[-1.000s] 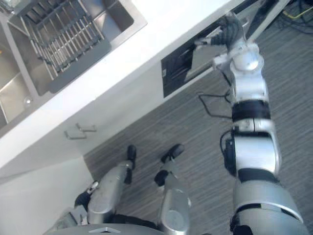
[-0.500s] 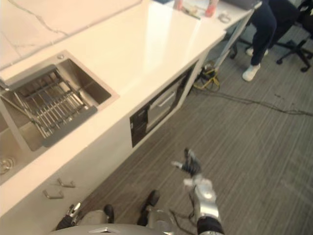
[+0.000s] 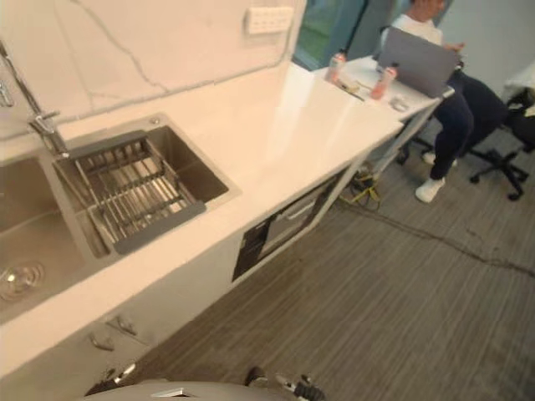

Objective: Walk over to the sink, pick up the cup, carry it to the dishwasher, place the cup inside the dishwasher, then close the dishwasher door

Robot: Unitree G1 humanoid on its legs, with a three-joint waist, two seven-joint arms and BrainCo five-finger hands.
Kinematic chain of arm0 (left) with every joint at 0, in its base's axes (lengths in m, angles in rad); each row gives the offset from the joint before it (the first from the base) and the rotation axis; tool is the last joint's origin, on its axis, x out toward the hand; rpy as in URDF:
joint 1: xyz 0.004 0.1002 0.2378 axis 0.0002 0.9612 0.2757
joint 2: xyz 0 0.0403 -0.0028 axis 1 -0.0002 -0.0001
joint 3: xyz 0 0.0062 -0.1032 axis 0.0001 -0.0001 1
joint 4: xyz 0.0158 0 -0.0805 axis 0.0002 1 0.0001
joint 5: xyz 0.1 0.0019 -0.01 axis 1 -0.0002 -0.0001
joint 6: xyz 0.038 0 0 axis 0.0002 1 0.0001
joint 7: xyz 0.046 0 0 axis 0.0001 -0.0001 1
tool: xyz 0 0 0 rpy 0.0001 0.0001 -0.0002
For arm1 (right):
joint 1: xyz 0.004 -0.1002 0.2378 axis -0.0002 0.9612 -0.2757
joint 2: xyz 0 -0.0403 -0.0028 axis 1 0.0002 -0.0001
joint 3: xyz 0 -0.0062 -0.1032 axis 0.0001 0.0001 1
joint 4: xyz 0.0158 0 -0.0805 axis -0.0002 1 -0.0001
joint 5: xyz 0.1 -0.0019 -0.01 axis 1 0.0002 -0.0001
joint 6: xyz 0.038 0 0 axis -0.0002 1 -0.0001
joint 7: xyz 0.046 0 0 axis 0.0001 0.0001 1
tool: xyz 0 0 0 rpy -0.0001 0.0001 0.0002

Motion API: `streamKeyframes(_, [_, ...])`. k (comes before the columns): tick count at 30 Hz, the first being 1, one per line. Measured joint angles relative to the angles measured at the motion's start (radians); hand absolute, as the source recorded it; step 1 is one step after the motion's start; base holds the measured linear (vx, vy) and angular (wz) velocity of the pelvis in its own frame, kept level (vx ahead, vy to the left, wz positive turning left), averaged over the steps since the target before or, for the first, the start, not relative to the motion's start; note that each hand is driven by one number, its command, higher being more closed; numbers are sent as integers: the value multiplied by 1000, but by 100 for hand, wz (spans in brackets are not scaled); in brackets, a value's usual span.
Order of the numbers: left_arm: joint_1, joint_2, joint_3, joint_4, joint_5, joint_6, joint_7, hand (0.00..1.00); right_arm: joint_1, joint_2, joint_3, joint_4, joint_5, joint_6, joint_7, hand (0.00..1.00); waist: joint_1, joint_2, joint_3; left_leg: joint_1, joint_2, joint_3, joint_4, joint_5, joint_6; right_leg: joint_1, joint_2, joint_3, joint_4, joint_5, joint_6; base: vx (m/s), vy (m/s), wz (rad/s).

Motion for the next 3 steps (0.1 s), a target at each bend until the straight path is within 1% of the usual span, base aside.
streamKeyframes(1, [-2, -3, 9, 3, 6, 3, 1, 0, -2, 0, -11, -2, 0, 12, 3, 0, 1, 1, -2, 0, 0, -2, -6, 4, -2, 0, 0, 0, 0, -4, 3, 3, -76, 17])
streamKeyframes(2, [-6, -10, 24, 11, 6, 8, 5, 0, -4, 2, -14, -5, -1, 35, 15, 0, 1, 0, -11, 2, 0, -8, -19, 14, -5, -1, 0, -2, -3, -8, 5, -15, -56, 11])
streamKeyframes(3, [-8, -13, 27, 16, 5, 11, 9, 0, -4, 3, -14, -5, -5, 45, 23, 0, 1, 3, -13, 3, 0, -12, -31, 21, -7, -2, 0, -2, -5, -10, 6, -17, -42, 9])
